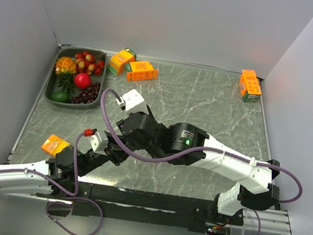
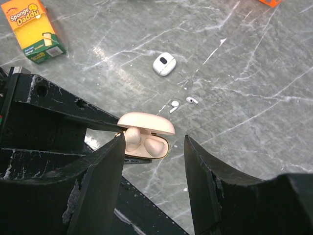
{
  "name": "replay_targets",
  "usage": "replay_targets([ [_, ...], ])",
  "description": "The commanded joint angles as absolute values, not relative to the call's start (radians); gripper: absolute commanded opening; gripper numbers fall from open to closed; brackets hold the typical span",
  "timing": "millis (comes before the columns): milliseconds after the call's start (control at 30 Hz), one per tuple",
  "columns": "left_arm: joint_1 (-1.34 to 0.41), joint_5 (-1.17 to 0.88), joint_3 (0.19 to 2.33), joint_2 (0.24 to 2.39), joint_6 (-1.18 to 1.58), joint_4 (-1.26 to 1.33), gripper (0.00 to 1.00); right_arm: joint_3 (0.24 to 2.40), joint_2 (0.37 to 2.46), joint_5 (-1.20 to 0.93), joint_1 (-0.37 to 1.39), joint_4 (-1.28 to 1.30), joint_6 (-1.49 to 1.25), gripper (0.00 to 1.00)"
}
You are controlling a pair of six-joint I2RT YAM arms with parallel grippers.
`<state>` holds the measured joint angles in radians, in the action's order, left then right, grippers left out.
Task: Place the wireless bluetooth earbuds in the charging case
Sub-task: Place the earbud in the charging case.
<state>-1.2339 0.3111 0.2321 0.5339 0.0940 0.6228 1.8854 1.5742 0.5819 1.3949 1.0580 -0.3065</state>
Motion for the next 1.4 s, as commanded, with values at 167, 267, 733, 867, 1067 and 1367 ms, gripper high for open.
replay_targets([
  [167,-1.238,0.288,0.276,0.534,0.098,0.658,0.01,1.901,1.595,0.584,1.382,1.08,-0.305,0.59],
  [267,-1.238,0.285,0.278,0.534,0.098,0.658,0.01,1.89,1.592,0.578,1.382,1.072,-0.307,0.59],
  [733,-1.238,0.287,0.281,0.526,0.1,0.655,0.01,1.87,1.598,0.565,1.364,1.089,-0.325,0.59],
  [867,-1.238,0.293,0.281,0.525,0.098,0.655,0.01,1.867,1.595,0.568,1.364,1.095,-0.33,0.59],
  [1067,-1.238,0.305,0.282,0.525,0.091,0.658,0.01,1.867,1.597,0.569,1.358,1.124,-0.353,0.59],
  [1367,-1.238,0.319,0.281,0.537,0.084,0.684,0.01,1.858,1.589,0.56,1.353,1.137,-0.385,0.59],
])
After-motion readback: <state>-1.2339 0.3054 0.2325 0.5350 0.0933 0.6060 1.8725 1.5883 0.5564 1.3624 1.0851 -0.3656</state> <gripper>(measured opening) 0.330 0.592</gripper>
